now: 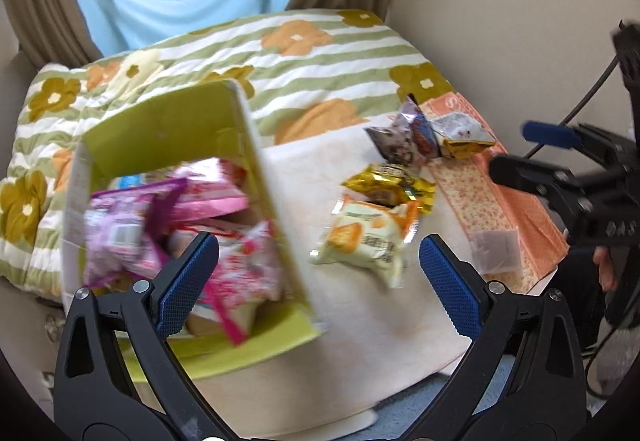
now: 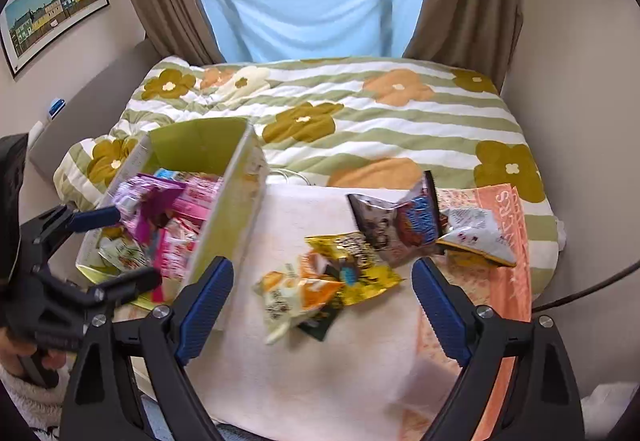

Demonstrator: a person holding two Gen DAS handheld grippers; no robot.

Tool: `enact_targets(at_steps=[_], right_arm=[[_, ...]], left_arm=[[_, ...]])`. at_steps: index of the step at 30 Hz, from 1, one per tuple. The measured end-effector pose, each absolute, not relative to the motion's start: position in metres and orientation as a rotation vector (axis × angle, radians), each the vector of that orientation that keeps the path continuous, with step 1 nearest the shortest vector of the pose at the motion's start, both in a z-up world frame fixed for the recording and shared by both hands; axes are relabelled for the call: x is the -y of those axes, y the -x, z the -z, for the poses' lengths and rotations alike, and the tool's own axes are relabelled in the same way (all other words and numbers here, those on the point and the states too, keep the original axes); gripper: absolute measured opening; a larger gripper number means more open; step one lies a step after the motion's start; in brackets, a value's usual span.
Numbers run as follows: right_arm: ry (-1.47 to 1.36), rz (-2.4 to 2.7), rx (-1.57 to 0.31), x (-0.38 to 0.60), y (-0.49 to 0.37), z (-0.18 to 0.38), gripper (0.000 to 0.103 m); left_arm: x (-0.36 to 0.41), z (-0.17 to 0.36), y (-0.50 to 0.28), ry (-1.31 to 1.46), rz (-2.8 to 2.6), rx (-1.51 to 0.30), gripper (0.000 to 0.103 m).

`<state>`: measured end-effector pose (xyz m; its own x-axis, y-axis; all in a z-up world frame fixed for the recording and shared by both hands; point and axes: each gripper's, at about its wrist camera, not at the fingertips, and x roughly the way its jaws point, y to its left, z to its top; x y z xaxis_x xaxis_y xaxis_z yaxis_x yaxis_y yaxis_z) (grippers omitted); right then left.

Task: Organize snacks
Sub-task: 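Move both tools back to the snacks on the table, then grasp an orange-white pastry bag with the left tool while the right tool grasps a gold chocolate bag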

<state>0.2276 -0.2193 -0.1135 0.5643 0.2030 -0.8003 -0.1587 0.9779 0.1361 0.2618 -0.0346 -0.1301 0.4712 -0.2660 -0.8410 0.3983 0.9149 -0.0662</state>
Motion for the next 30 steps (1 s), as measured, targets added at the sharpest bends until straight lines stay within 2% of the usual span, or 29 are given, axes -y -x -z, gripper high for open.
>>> enact_targets(at_steps=[12,22,30], right_arm=[[-0.065,-0.442,-1.097,0.266,-0.286,0.177,0.089],[-0.152,-0.562,-1.246,0.262,-0.322,0.247,0.089],[-0.191,-0.58,-1.304,0.252,-0.339,0.275,0.089]], left_arm=[[0.126,0.194,-0.265,-0.164,0.251,-1.124,0.1],[0.139,0.251,-0.285,-0.151,0.128,-1.169,0.1],[0.155,0.282,-0.29,-0.294,0.127,-1.172,0.099]])
